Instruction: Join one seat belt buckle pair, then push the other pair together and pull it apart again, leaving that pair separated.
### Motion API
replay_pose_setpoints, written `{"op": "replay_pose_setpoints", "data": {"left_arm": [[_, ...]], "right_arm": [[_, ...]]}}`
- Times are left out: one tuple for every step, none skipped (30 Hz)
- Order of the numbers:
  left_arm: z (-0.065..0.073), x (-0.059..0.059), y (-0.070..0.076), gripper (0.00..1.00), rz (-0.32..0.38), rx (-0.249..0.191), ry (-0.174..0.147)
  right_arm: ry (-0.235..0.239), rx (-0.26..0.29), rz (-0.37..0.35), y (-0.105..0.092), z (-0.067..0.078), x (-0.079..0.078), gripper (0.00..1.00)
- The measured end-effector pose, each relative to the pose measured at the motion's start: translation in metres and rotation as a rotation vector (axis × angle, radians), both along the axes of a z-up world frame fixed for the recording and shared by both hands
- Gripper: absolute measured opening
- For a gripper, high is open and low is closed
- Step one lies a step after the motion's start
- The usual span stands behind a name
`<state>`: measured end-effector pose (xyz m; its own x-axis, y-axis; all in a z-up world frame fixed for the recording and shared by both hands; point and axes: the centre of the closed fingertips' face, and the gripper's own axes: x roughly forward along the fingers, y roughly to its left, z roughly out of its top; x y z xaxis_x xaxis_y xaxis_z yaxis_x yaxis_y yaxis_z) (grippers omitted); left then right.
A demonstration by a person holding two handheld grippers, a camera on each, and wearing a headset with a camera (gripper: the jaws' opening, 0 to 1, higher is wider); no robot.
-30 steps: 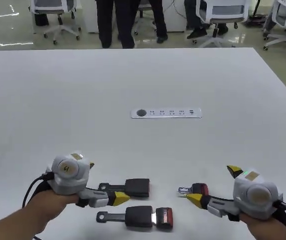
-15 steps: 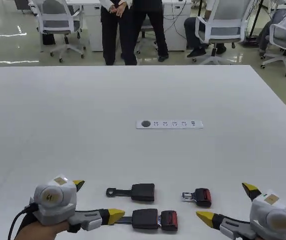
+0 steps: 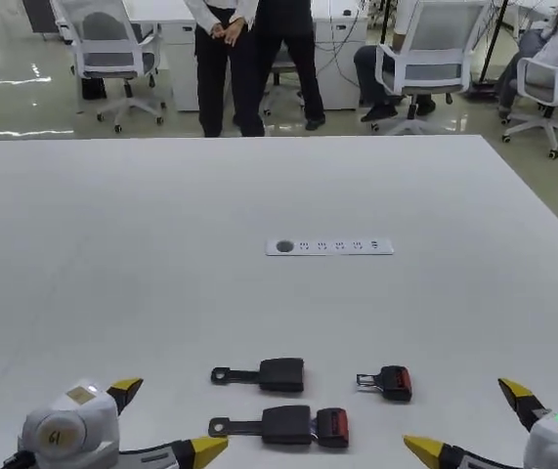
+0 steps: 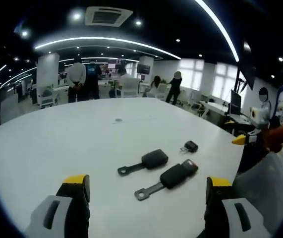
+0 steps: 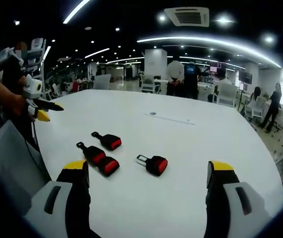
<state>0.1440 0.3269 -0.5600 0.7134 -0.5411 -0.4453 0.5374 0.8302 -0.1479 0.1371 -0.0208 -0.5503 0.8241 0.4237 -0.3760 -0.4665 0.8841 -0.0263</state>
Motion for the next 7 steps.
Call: {"op": "replay_pose_setpoints", "data": {"left_arm": [[0.0016,-0.0010,0.0007,1.00,0.004,-0.005,-0.001],[0.0054,-0.0029,-0.0012,1.00,0.008,-0.008,-0.004],[0.0068,-0.0038,-0.0007,1.00,0.012,-0.008,-0.008],[0.0049,-0.0037,0.0032,1.00,0.017,-0.007,-0.012],[0.0045,-0.0042,0.0045,1.00,0.020,-0.011,-0.010],[0.0070,-0.0081,0.0021,1.00,0.021,-0.016,-0.010],[0.0077,-0.0096,0.0013,1.00,0.020,-0.018,-0.012]], "right_arm": [[0.001,-0.004,0.002,-0.0024,-0.0007,-0.0017,1.00],[0.002,-0.004,0.001,-0.0034,-0.0008,-0.0030,1.00],[0.003,-0.001,-0.002,-0.0025,-0.0002,-0.0073,1.00],[0.000,0.001,-0.005,-0.0028,0.0004,-0.0086,1.00],[-0.002,0.002,-0.008,-0.0034,0.0005,-0.0100,1.00],[0.000,0.000,-0.012,-0.0041,0.0003,-0.0111,1.00],[0.003,0.000,-0.016,-0.0058,-0.0005,-0.0110,1.00]]}}
